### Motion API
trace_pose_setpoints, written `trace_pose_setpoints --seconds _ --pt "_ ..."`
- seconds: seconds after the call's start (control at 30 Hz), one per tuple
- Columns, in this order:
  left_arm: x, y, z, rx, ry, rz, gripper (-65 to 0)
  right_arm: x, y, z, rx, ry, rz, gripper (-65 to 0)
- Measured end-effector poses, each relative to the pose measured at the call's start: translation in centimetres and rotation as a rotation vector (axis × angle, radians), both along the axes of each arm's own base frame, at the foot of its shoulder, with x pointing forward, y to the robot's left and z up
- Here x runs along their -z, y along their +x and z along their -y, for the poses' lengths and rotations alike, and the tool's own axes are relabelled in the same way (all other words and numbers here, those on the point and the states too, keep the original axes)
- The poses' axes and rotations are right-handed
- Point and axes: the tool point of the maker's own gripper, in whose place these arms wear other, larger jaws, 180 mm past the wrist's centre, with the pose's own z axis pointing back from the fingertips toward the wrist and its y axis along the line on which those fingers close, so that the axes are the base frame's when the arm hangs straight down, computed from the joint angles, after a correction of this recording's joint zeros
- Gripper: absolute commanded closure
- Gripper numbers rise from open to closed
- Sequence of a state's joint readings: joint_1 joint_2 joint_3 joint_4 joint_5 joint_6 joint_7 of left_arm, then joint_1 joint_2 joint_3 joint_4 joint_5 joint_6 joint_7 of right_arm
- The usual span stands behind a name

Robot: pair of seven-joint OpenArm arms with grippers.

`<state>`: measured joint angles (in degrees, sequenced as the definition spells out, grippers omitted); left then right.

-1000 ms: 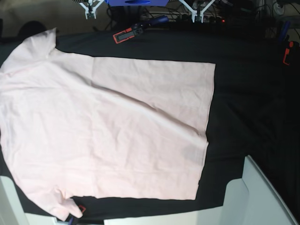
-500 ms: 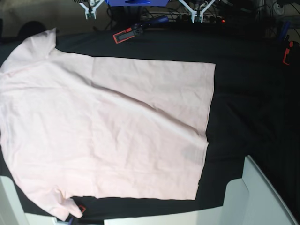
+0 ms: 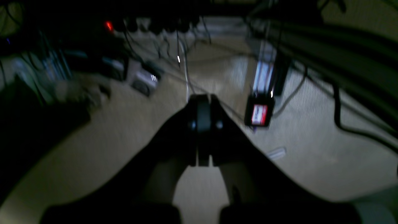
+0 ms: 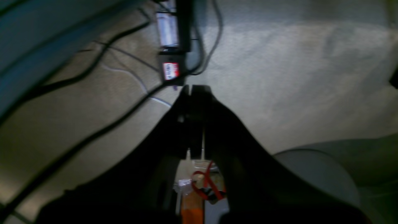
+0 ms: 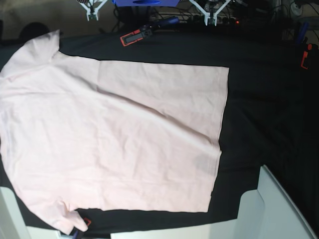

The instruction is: Fold the T-shirt properly

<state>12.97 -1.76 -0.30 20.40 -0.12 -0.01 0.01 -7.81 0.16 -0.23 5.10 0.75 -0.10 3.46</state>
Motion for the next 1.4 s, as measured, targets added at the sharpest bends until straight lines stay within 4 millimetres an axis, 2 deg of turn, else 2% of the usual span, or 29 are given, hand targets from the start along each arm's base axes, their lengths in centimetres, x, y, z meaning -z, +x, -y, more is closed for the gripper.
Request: trace_pose_setpoints --seconds 0.1,0.2,0.3,0.47,0.5,0.6,0.7,0.83,0.97,1.03,1.2,1.33,1.4 --pt "-1.6 0.9 -1.3 0.021 0.031 0.092 0.0 -0.2 0.0 0.8 -0.003 -0.019 0.039 -0.1" --pt "-3.1 0.7 -2.7 0.049 0.058 0.130 0.0 -0.9 -0.2 0.2 -0.002 -0.012 0.079 -0.1" --pt "-4.1 1.5 -3.5 0.061 0.075 0.171 0.0 -1.7 -0.6 0.2 -0.001 -0.010 0.057 -0.1" --pt "-5.1 3.2 -3.6 0.072 0.082 0.230 0.0 -4.1 3.6 1.7 0.035 -0.042 0.195 -0.1" --pt "-5.1 3.0 -3.7 0.075 0.083 0.226 0.0 -4.7 4.1 2.5 0.064 -0.058 0.213 -0.1" --pt "-5.8 2.9 -4.9 0.093 0.104 0.230 0.0 -6.7 3.8 6.1 0.149 -0.137 0.211 -0.1" --pt "-7.0 4.8 -5.2 0.104 0.117 0.286 0.0 -8.7 4.9 9.8 0.192 -0.215 0.223 -0.1" --pt "-8.9 7.2 -4.6 0.125 0.113 0.376 0.0 -10.9 7.5 12.1 0.254 -0.251 0.263 -0.1" --pt "-10.5 7.7 -5.6 0.153 0.137 0.403 0.0 -13.1 8.0 15.4 0.318 -0.325 0.307 -0.1" --pt "-11.5 8.9 -5.7 0.157 0.147 0.444 0.0 -14.3 8.4 17.1 0.341 -0.362 0.333 -0.1" --pt "-12.9 10.0 -5.4 0.182 0.141 0.463 0.0 -17.3 11.4 20.0 0.351 -0.425 0.436 -1.0" --pt "-13.0 10.2 -5.4 0.178 0.142 0.451 -0.3 -17.5 12.8 21.0 0.368 -0.424 0.413 -1.3" --pt "-13.0 10.4 -5.4 0.177 0.142 0.452 -0.3 -17.6 13.7 21.0 0.375 -0.419 0.420 -4.1"
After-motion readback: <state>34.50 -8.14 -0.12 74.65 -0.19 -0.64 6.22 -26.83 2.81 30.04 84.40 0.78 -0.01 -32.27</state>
